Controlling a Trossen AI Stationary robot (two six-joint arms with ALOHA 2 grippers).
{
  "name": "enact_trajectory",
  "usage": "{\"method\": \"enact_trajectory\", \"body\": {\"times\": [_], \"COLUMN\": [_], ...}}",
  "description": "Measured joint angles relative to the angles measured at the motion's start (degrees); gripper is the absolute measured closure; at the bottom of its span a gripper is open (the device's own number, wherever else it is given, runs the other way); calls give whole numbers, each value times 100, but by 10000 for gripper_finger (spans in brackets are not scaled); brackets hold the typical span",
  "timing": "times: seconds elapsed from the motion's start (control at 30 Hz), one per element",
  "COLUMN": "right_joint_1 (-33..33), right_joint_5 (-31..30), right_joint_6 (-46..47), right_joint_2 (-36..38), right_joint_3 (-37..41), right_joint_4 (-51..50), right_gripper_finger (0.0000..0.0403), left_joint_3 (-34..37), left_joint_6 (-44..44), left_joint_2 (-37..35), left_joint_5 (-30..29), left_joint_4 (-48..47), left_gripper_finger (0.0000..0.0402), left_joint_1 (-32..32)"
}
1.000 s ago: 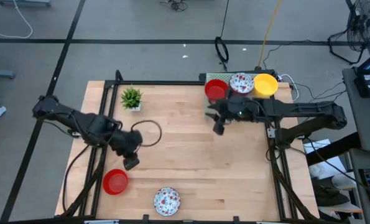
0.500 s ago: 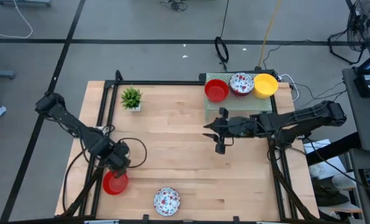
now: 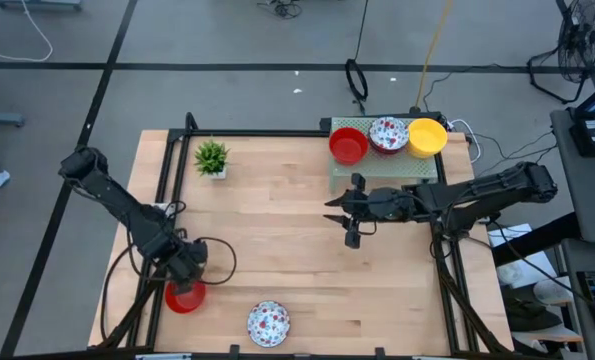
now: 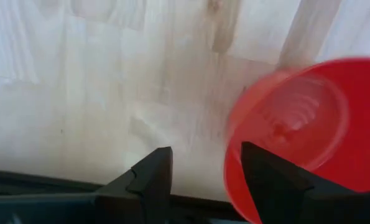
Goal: Pick & Place Mini bowls
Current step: Stack the red bowl on the stacked red bowl on the shelf
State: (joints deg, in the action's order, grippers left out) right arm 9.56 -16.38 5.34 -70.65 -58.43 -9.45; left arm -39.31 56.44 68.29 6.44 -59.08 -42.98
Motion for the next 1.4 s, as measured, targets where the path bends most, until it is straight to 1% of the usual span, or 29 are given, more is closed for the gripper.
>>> {"method": "enact_trajectory", "body": {"times": [0.2, 0.4, 0.47, 0.53, 0.63, 0.73, 0.77, 0.8, 0.87, 1.0, 1.1, 1.23, 1.4], "right_joint_1": [-2, -2, -2, -2, -2, -2, -2, -2, -2, -2, 40, 211, 436], "right_joint_5": [0, 0, 1, 2, 4, 4, 2, 4, 4, 2, 3, 4, 4], "right_joint_6": [0, 26, 176, 320, 458, 492, 492, 492, 492, 532, 735, 750, 750], "right_joint_2": [0, 0, 0, 0, 0, -2, -2, -2, -2, -2, -2, -5, -86], "right_joint_3": [0, 0, 0, 0, 0, 0, 0, 0, 0, 0, 0, 0, 0], "right_joint_4": [126, 172, 173, 173, 170, 168, 168, 168, 168, 168, 168, 168, 170], "right_gripper_finger": [273, 273, 273, 273, 273, 273, 273, 273, 273, 273, 273, 273, 273], "left_joint_3": [353, 601, 640, 641, 641, 640, 639, 636, 635, 634, 634, 635, 632], "left_joint_6": [-279, -275, -322, -394, -473, -509, -488, -489, -528, -796, -1041, -1242, -1507], "left_joint_2": [0, 0, 0, 0, 0, 0, 0, 0, 0, 0, 0, 0, -2], "left_joint_5": [-9, -115, -105, -101, -94, -33, -25, -29, -33, -42, -40, -190, -305], "left_joint_4": [728, 1147, 1309, 1437, 1589, 1620, 1607, 1592, 1584, 1572, 1573, 1556, 1536], "left_gripper_finger": [206, 213, 229, 256, 310, 376, 387, 390, 387, 393, 394, 388, 396], "left_joint_1": [-120, -120, -120, -120, -80, 7, 44, 83, 175, 482, 835, 1444, 2333]}}
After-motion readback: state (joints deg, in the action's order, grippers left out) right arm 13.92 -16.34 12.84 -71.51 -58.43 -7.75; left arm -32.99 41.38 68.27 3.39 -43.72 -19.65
